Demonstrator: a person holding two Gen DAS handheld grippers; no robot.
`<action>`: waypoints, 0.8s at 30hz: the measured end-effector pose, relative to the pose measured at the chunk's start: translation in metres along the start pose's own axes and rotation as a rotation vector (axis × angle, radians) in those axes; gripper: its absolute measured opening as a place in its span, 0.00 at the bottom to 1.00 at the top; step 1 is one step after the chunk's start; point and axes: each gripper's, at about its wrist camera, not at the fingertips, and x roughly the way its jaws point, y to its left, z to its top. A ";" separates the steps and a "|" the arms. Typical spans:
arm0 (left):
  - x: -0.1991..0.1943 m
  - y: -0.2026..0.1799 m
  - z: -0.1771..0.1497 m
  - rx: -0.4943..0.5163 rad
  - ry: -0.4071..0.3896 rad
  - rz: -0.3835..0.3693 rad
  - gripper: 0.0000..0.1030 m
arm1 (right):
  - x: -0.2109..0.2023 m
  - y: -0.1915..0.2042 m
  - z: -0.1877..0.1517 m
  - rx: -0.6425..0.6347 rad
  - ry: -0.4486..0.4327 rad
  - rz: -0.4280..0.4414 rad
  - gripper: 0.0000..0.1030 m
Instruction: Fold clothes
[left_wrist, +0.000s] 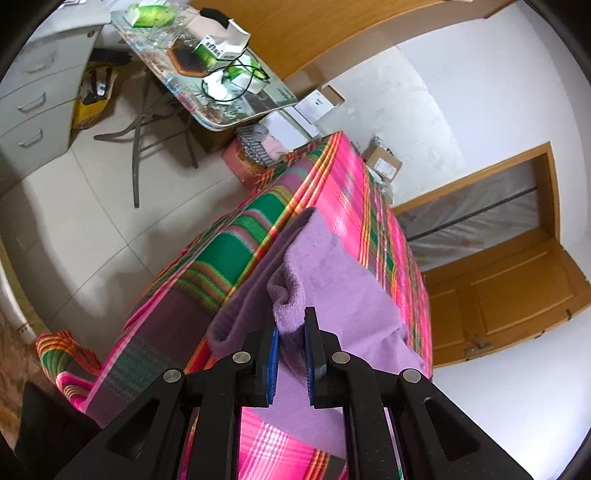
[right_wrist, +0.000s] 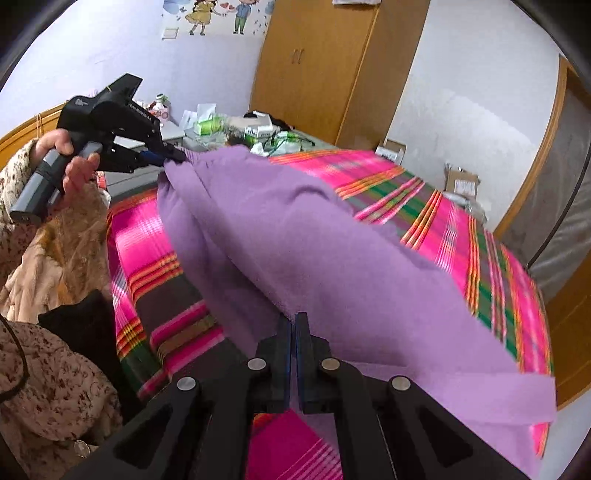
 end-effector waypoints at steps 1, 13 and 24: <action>0.000 0.002 -0.001 -0.005 0.001 0.003 0.12 | 0.002 0.001 -0.002 0.005 0.006 0.002 0.02; 0.003 0.020 -0.009 -0.053 0.018 0.029 0.12 | 0.020 0.001 -0.016 0.071 0.046 0.041 0.03; -0.012 0.001 -0.019 0.024 -0.018 0.110 0.17 | -0.013 -0.013 -0.022 0.185 -0.041 0.030 0.06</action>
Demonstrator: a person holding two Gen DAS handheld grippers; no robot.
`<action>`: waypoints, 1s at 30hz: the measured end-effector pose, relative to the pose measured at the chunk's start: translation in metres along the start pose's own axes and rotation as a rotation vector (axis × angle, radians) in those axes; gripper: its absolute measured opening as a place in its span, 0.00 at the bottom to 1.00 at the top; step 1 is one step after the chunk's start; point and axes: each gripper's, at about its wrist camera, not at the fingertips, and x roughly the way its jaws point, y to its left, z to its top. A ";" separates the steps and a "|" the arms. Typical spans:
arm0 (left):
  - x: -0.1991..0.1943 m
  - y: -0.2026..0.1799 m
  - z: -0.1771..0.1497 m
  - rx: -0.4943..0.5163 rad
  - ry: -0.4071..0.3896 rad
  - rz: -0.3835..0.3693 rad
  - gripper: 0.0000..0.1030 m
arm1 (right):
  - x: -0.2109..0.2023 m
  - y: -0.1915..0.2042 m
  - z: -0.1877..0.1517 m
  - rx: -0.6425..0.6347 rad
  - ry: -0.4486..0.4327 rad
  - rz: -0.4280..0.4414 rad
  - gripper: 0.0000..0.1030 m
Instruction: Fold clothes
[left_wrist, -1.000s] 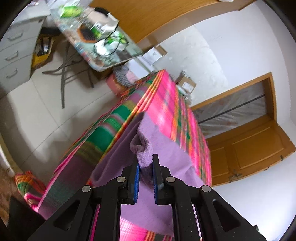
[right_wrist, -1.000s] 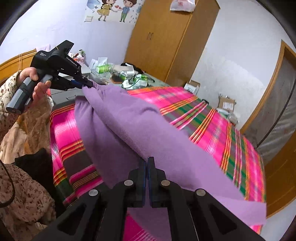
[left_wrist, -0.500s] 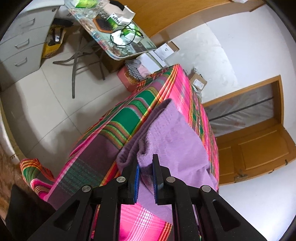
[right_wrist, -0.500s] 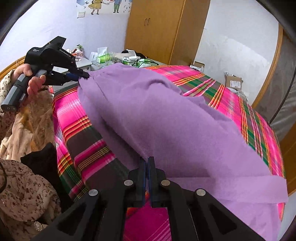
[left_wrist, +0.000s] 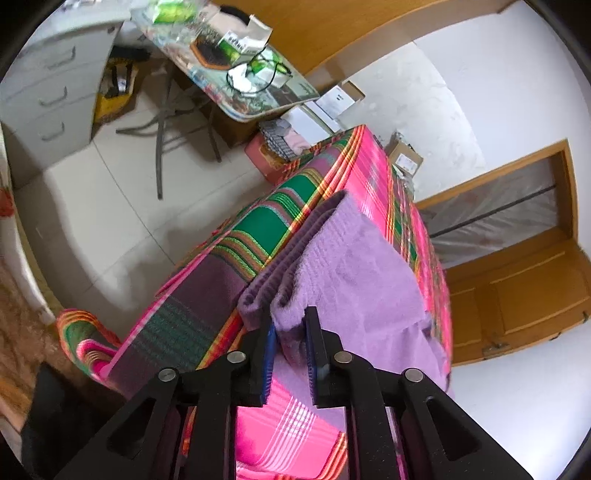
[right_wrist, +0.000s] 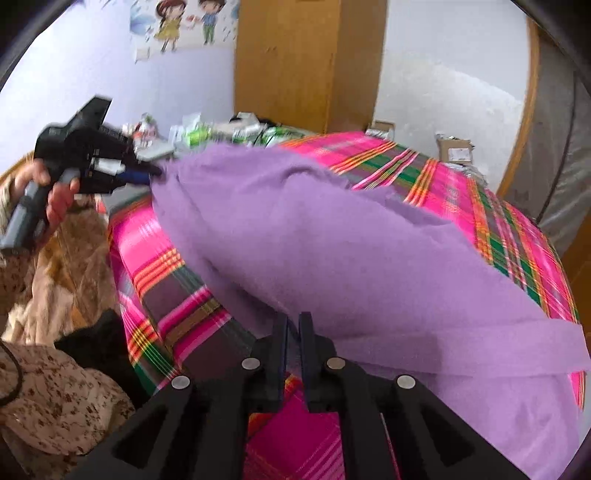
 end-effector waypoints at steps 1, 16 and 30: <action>-0.004 -0.003 -0.002 0.018 -0.014 0.012 0.17 | -0.006 -0.004 -0.002 0.020 -0.015 -0.008 0.06; -0.001 -0.122 -0.073 0.436 -0.008 -0.120 0.23 | -0.145 -0.128 -0.087 0.265 0.061 -0.610 0.07; 0.103 -0.241 -0.190 0.841 0.285 -0.177 0.28 | -0.113 -0.194 -0.120 0.378 0.167 -0.649 0.22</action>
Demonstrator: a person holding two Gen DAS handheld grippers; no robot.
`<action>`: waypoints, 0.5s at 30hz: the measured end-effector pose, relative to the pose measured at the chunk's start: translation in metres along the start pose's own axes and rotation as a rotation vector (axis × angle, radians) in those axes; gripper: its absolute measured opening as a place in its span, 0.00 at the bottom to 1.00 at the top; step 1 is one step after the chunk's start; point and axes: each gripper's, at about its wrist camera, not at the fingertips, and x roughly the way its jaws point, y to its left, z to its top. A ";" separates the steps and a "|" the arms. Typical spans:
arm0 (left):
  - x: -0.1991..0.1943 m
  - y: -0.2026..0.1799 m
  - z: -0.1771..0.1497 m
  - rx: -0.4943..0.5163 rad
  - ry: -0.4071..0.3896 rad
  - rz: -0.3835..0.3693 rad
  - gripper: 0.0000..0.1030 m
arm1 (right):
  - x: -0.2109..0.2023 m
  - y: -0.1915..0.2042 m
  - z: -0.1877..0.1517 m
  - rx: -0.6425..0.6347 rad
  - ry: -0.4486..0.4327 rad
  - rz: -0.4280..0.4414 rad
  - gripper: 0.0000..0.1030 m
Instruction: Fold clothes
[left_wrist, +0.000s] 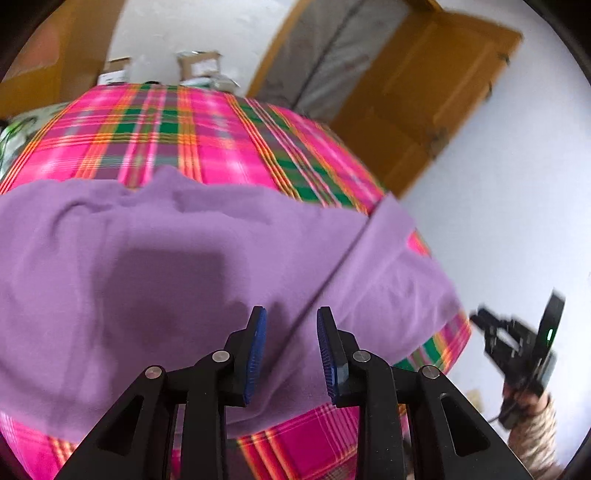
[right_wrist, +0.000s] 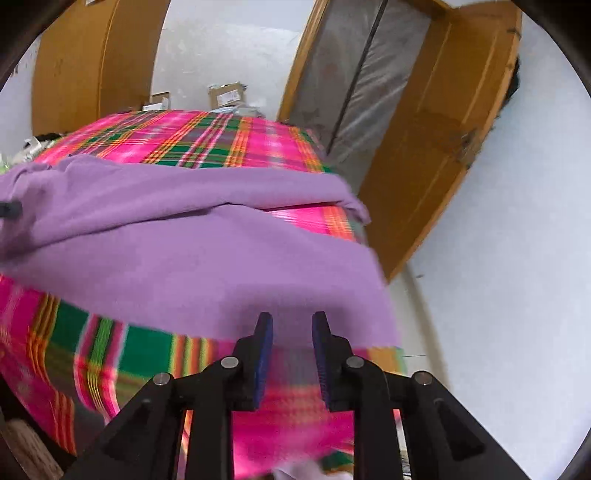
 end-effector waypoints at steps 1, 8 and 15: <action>0.005 -0.004 -0.001 0.023 0.013 0.018 0.28 | 0.007 0.003 0.004 -0.001 -0.001 0.014 0.22; 0.028 -0.012 -0.008 0.068 0.080 0.006 0.28 | 0.033 0.020 0.045 -0.022 -0.041 0.126 0.22; 0.039 -0.014 -0.011 0.091 0.107 -0.110 0.27 | 0.049 0.029 0.073 -0.044 -0.037 0.154 0.22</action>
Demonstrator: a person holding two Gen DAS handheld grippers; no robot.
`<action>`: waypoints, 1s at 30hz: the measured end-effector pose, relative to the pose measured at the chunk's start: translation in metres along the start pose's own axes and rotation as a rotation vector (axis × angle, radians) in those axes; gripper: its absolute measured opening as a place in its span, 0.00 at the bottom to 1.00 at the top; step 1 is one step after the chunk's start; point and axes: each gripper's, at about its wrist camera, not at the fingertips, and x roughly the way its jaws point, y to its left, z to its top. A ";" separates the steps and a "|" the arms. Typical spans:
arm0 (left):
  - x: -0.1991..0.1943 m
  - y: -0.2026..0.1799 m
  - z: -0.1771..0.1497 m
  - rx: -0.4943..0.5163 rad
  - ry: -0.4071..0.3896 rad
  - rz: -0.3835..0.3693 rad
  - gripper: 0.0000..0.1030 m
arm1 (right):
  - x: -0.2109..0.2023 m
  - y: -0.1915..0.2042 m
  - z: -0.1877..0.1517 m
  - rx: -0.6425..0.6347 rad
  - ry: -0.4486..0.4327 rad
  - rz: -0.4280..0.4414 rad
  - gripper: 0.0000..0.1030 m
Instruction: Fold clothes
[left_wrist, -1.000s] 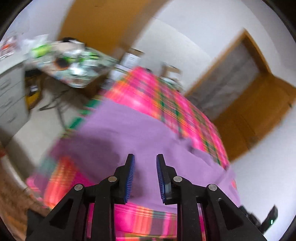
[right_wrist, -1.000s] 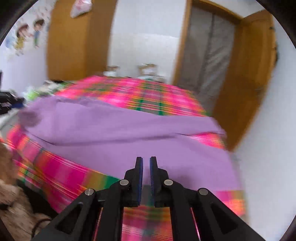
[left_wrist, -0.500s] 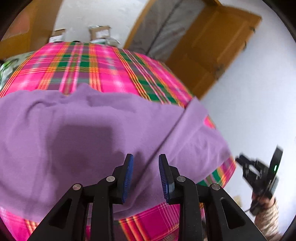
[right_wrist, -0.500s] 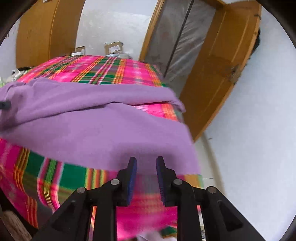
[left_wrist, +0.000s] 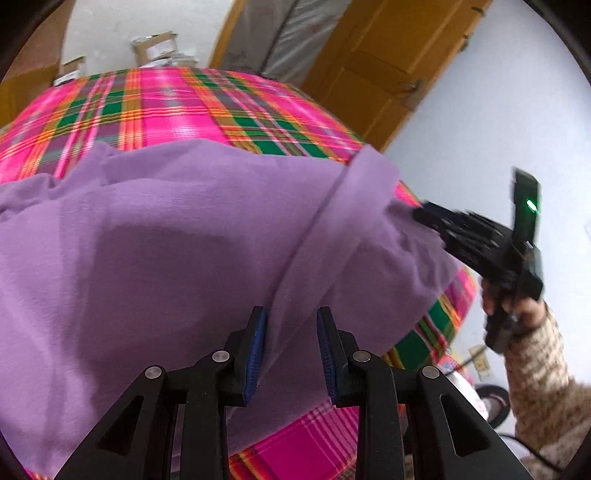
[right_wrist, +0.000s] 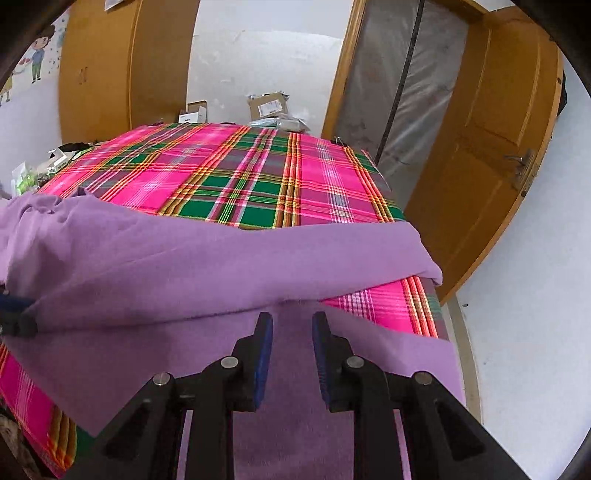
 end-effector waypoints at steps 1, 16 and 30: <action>0.001 -0.001 0.000 0.011 0.002 -0.009 0.21 | 0.001 -0.001 0.002 0.005 0.003 0.005 0.22; 0.008 -0.018 -0.013 0.137 0.014 -0.144 0.02 | 0.013 -0.007 0.031 0.135 0.010 0.085 0.22; -0.005 0.003 0.005 0.070 -0.061 0.081 0.25 | 0.060 -0.008 0.065 0.245 0.094 0.194 0.36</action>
